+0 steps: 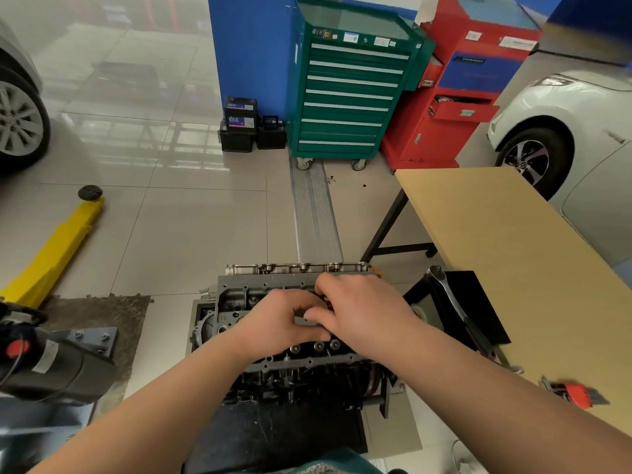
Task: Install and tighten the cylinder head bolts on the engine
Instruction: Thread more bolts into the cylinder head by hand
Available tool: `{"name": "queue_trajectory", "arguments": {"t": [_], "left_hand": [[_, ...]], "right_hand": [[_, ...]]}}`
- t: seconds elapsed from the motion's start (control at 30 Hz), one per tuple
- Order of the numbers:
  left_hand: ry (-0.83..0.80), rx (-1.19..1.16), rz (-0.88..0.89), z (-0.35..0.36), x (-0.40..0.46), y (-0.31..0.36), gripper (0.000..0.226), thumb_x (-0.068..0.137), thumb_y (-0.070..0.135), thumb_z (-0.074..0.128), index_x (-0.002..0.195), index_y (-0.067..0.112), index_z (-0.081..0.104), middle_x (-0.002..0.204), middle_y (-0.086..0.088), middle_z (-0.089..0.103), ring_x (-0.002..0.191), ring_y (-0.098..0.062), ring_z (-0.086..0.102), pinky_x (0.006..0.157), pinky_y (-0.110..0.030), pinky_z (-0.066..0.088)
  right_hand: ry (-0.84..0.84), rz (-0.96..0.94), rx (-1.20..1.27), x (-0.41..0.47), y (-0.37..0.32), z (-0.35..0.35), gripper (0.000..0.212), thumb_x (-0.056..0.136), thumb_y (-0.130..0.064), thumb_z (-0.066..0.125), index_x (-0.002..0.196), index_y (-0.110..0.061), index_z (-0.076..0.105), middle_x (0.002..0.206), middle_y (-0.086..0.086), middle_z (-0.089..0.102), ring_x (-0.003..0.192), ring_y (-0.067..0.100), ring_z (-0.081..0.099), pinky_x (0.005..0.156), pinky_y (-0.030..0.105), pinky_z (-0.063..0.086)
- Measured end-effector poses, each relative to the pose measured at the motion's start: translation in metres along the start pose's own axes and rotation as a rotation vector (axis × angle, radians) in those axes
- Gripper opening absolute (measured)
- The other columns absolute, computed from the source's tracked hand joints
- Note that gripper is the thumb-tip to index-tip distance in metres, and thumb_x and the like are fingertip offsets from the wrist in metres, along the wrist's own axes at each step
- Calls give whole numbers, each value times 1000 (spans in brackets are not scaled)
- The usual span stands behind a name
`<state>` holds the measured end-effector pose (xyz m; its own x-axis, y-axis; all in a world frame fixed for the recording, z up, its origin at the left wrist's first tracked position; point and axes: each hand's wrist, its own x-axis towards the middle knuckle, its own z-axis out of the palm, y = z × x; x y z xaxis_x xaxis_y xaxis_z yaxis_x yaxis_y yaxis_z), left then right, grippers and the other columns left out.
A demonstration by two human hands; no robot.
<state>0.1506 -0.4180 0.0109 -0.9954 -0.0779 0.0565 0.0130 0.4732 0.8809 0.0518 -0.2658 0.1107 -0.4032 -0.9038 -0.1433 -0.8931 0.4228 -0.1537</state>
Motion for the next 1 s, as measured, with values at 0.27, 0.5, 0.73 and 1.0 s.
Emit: {"name": "queue_trajectory", "arguments": {"t": [0.27, 0.5, 0.73, 1.0], "left_hand": [[6, 28, 12, -2, -2, -8, 10, 95, 21, 78, 104, 18, 75, 98, 8, 77, 96, -11, 73, 88, -41, 58], [51, 89, 15, 10, 1, -1, 13, 87, 10, 71, 76, 14, 65, 68, 2, 64, 62, -12, 58, 58, -36, 49], [-59, -4, 7, 3, 2, 0, 8, 94, 21, 78, 98, 24, 71, 89, 7, 74, 83, -14, 70, 79, -34, 57], [-20, 51, -19, 0, 2, -6, 9, 93, 19, 78, 95, 10, 77, 88, 0, 77, 84, -20, 74, 79, -44, 59]], "right_hand": [[-119, -122, 119, -10, 8, -1, 25, 100, -19, 61, 123, -27, 58, 117, -10, 48, 101, 14, 54, 84, 32, 51], [29, -8, 12, -5, -7, 9, 42, 99, -62, 50, 118, -25, 57, 103, -8, 56, 92, 17, 57, 69, 33, 43], [-33, -11, -40, -7, -4, 2, 26, 104, -40, 55, 119, -18, 57, 107, -1, 54, 94, 22, 60, 69, 32, 42], [-70, -124, -48, -14, -3, -1, 32, 99, -31, 63, 128, -25, 52, 113, -5, 48, 98, 17, 52, 73, 34, 47]]}}
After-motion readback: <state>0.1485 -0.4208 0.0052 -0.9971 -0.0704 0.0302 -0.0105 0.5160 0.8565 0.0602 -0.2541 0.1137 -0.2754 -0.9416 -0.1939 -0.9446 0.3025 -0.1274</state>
